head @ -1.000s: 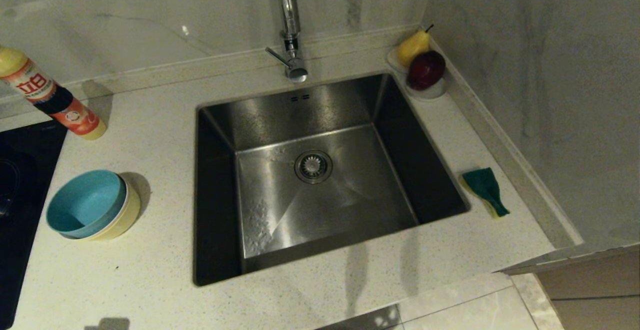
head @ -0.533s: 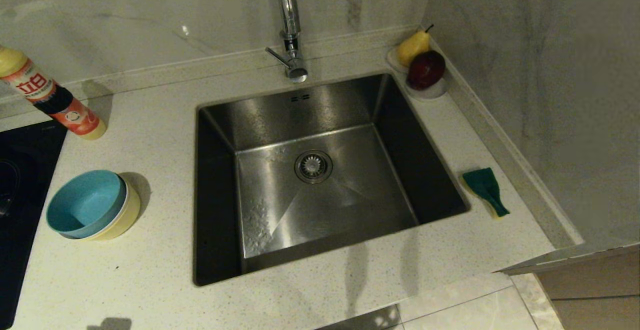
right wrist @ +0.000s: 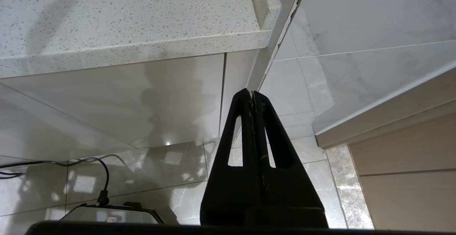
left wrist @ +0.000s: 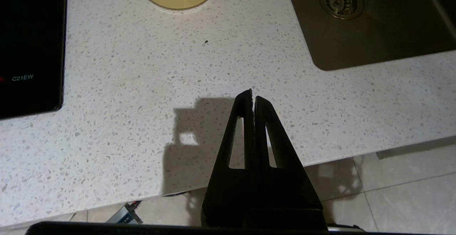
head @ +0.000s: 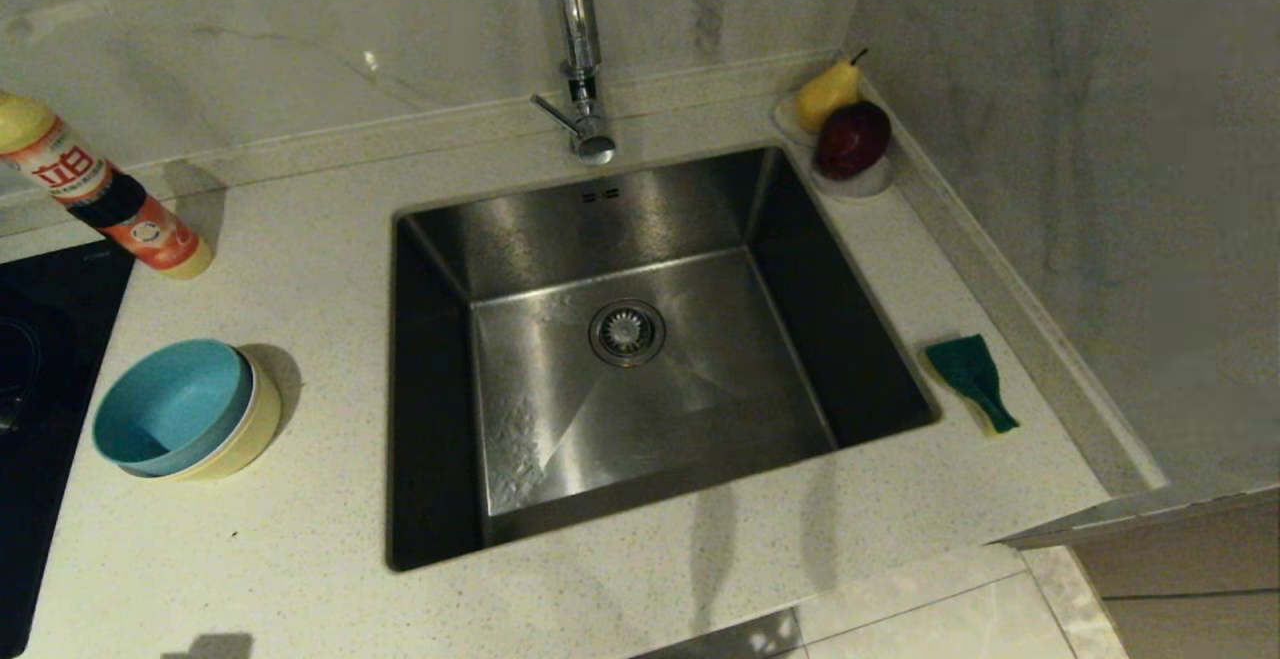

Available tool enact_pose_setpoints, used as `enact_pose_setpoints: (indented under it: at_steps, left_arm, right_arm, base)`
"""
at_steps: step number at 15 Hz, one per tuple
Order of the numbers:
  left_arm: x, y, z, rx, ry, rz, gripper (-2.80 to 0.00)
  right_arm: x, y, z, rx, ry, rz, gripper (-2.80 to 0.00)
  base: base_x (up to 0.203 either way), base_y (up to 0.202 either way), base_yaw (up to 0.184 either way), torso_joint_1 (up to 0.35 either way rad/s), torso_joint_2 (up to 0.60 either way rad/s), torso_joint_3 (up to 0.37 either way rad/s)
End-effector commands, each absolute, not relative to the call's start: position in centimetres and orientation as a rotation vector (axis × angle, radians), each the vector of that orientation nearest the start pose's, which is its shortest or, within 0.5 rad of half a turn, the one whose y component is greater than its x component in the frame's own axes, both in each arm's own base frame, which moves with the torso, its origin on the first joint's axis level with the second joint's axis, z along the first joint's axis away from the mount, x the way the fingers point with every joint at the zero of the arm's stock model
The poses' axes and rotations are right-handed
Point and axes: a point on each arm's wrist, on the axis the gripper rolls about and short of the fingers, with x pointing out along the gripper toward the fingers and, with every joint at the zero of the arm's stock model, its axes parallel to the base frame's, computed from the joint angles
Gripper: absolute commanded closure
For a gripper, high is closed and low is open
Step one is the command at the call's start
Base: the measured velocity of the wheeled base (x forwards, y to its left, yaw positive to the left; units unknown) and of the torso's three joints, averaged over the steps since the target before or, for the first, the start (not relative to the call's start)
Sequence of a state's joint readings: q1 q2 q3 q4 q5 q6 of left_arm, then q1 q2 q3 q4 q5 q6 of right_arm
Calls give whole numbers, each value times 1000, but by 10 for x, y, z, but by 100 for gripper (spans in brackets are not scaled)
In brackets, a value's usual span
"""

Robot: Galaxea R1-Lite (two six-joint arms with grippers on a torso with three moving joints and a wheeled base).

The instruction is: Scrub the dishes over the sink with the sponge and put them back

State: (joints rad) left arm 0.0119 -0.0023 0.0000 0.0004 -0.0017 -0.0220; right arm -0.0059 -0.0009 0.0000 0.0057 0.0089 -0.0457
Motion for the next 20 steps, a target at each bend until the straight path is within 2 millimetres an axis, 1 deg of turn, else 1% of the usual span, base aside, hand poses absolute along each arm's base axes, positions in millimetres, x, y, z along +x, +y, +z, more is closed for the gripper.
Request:
enact_pose_setpoints:
  at_steps: [1,11,20]
  left_arm:
    - [-23,0,75,-22,5,11,0]
    - [-23,0,75,-26,3,13,0]
    - [-23,0,75,-26,3,12,0]
  right_arm:
    - [-23,0,75,-46,5,3,0]
    - [-23,0,75,-54,6,5,0]
    - [-23,0,75,-18,6,-6,0]
  base:
    - [0,0,0,0,0,0]
    - [0,0,0,0,0,0]
    - [0,0,0,0,0,0]
